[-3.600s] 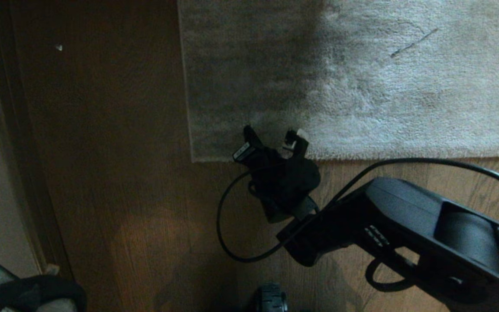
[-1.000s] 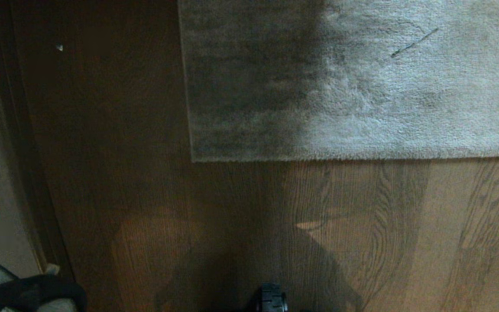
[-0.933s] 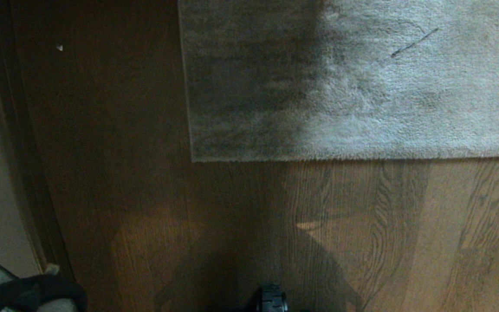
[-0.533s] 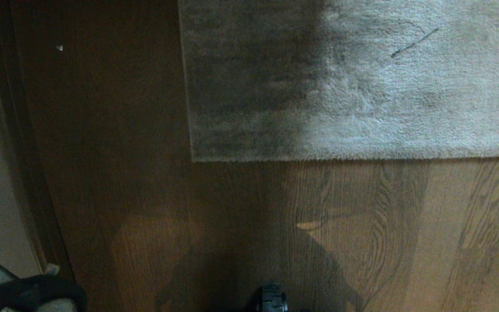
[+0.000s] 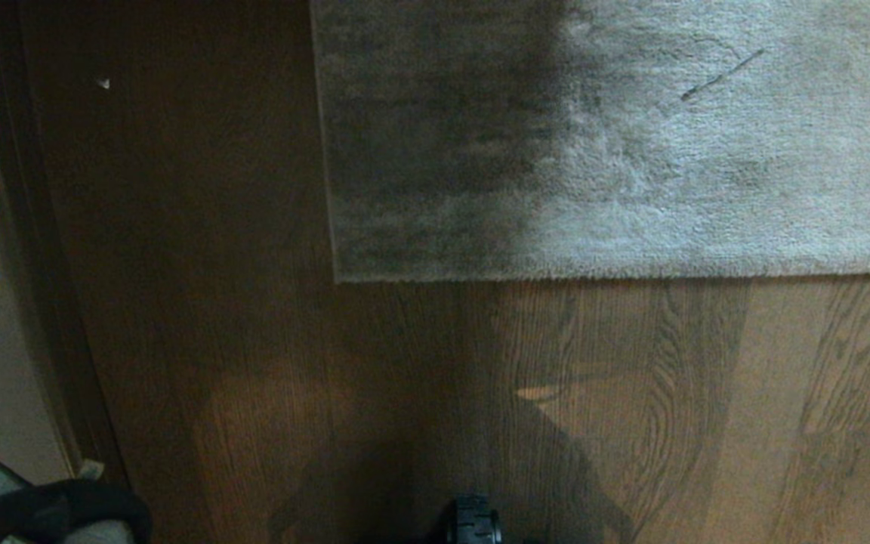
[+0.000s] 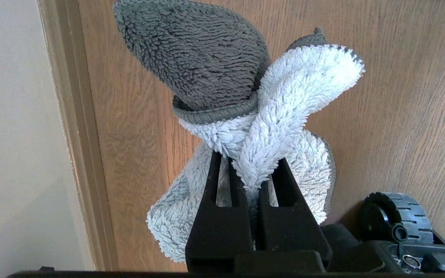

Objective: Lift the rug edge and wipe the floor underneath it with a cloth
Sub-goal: Put down the rag

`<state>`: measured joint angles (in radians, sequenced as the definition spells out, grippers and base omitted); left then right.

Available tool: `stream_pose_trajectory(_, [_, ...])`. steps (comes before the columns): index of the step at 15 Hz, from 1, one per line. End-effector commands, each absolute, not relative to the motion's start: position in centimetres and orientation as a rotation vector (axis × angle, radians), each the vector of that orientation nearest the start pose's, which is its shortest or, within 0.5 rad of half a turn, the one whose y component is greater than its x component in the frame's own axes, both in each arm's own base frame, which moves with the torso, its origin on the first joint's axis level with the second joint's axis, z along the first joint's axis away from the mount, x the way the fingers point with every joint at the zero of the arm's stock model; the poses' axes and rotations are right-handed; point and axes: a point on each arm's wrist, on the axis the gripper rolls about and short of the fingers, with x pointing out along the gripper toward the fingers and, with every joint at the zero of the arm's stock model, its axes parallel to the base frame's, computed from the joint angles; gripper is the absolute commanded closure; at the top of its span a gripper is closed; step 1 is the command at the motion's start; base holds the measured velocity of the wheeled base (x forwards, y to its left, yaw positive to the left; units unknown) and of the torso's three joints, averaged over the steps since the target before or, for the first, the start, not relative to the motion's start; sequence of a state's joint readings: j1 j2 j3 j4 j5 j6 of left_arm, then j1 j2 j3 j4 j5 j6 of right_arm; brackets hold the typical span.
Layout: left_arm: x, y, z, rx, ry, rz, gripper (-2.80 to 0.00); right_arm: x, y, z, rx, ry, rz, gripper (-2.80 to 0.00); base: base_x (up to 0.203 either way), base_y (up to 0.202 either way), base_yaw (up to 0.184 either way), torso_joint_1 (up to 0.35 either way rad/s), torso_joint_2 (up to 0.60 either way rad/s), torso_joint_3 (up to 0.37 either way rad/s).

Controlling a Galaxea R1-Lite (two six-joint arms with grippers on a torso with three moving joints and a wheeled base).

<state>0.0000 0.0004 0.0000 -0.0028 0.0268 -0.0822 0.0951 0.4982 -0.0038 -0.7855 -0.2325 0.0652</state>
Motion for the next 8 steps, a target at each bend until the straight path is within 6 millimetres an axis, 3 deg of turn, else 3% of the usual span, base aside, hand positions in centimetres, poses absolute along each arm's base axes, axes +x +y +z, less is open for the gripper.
stream_pose_trajectory(1, [-2.3, 0.1, 7.6, -0.083, -0.004, 0.027, 0.00, -0.3, -0.5, 13.9, 0.094, -0.317, -0.091, 0.00, 0.000, 0.000, 0.000, 0.000, 0.00, 0.000])
stream_pose_trajectory(8, [-2.3, 0.1, 7.6, -0.083, -0.004, 0.027, 0.00, 0.3, -0.4, 9.5, 0.005, 0.120, -0.072, 0.00, 0.000, 0.000, 0.000, 0.000, 0.00, 0.000])
